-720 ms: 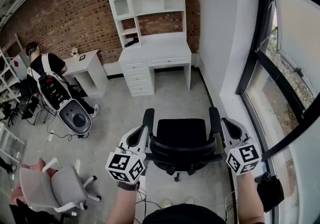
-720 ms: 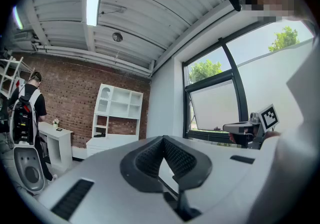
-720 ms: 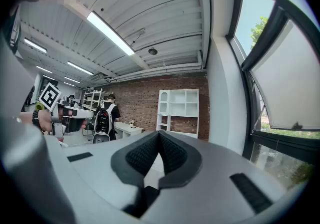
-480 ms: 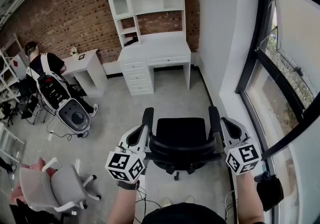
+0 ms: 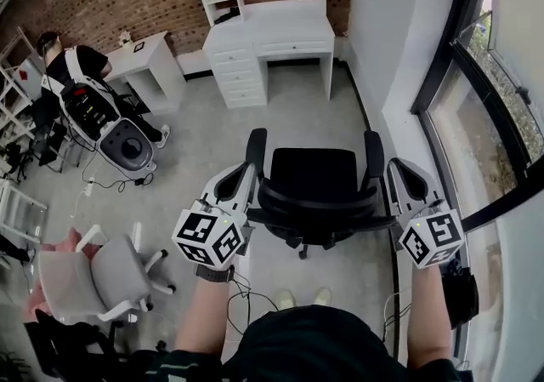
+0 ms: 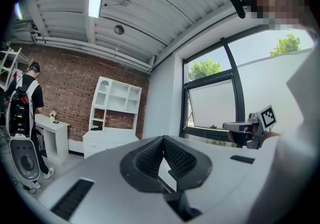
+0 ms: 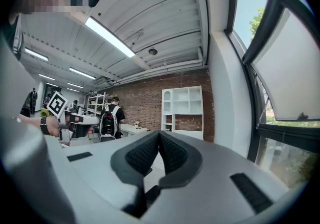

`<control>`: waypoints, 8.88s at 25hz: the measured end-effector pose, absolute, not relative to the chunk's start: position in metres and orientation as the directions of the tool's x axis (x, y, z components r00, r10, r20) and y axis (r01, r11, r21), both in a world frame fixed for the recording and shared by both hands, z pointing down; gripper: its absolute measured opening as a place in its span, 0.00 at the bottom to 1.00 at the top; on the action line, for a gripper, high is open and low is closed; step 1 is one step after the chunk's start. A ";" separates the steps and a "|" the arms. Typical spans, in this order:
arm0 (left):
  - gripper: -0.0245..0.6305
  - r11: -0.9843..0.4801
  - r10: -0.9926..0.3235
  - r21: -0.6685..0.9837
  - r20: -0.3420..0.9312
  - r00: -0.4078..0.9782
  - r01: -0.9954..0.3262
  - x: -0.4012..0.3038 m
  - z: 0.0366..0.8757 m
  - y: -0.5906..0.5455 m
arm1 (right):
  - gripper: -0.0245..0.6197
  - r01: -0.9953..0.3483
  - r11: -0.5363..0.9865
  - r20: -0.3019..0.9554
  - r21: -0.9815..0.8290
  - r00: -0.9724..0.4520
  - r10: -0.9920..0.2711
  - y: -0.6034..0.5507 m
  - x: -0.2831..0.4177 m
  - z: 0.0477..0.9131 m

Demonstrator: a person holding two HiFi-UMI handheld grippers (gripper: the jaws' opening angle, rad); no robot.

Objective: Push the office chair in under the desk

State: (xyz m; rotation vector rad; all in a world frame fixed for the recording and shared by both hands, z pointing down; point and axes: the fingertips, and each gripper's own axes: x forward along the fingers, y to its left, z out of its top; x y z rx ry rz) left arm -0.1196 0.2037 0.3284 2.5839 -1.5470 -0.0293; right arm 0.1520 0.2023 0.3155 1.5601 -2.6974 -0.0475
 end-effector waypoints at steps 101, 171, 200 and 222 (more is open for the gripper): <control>0.35 -0.867 -0.498 -0.490 0.845 0.195 -0.095 -0.139 0.637 0.246 | 0.16 0.040 0.864 0.849 0.502 -0.212 -0.484 0.258 0.179 0.668; 0.33 -0.886 -0.451 -0.430 0.886 0.104 -0.175 -0.129 0.644 -0.180 | 0.16 0.048 0.808 0.801 0.588 -0.172 -0.573 -0.217 0.193 0.679; 0.34 -0.893 -0.442 -0.420 0.888 0.131 -0.165 -0.192 0.647 -0.422 | 0.16 0.036 0.812 0.805 0.582 -0.162 -0.570 -0.451 0.129 0.686; 0.34 -0.888 -0.456 -0.437 0.878 0.145 -0.147 -0.220 0.647 -0.568 | 0.16 0.017 0.810 0.801 0.587 -0.155 -0.578 -0.592 0.100 0.687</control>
